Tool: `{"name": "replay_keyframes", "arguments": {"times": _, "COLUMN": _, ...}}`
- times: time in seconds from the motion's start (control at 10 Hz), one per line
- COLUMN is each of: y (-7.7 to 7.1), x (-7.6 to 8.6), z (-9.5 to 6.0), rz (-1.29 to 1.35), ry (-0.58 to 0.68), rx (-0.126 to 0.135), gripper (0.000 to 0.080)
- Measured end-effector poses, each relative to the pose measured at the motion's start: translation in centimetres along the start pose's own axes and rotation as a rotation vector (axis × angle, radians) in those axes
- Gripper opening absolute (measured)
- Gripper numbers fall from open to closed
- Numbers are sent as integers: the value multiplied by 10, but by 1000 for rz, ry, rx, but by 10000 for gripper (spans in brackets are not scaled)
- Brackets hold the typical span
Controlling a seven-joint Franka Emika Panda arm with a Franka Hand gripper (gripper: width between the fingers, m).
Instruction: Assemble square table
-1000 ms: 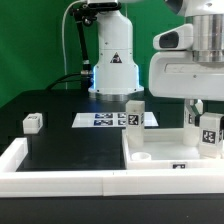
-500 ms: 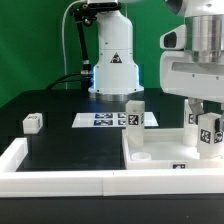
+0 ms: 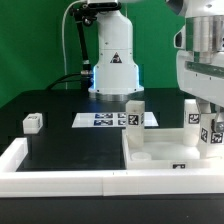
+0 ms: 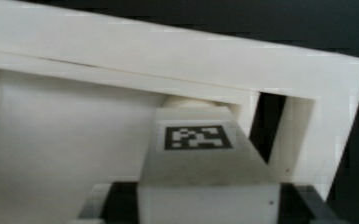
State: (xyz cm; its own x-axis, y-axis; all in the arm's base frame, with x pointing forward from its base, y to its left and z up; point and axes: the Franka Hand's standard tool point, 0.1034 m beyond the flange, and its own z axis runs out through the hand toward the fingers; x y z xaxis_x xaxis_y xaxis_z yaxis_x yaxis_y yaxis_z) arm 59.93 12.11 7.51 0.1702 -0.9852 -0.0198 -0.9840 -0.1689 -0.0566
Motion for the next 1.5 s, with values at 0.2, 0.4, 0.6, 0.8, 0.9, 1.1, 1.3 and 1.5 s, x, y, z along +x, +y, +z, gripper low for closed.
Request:
{"name": "replay_keyframes", "arguments": {"times": 0.2, "y": 0, "x": 0, "z": 0, "rz": -12, "ry": 0, "rx": 0, "gripper": 548}}
{"name": "replay_keyframes", "arguments": {"times": 0.4, "y": 0, "x": 0, "z": 0, "rz": -102, "ry": -7, "rx": 4, "gripper": 627}}
{"name": "replay_keyframes", "arguments": {"times": 0.6, "y": -1, "x": -1, "z": -1, "rz": -324, "ry": -5, "rx": 10, "gripper": 645}}
{"name": "replay_keyframes", "arguments": {"times": 0.8, "y": -2, "x": -2, "z": -1, "rz": -526, "ry": -2, "rx": 15, "gripper": 648}}
{"name": "replay_keyframes", "arguments": {"times": 0.9, "y": -3, "x": -2, "z": -1, "rz": -616, "ry": 5, "rx": 27, "gripper": 649}}
{"name": "replay_keyframes", "arguments": {"times": 1.1, "y": -3, "x": -5, "z": 0, "rz": -775, "ry": 10, "rx": 33, "gripper": 649}}
{"name": "replay_keyframes", "arguments": {"times": 1.3, "y": -4, "x": -4, "z": 0, "rz": -975, "ry": 16, "rx": 31, "gripper": 649}}
{"name": "replay_keyframes", "arguments": {"times": 1.5, "y": -5, "x": -1, "z": -2, "rz": -1143, "ry": 25, "rx": 29, "gripper": 649}}
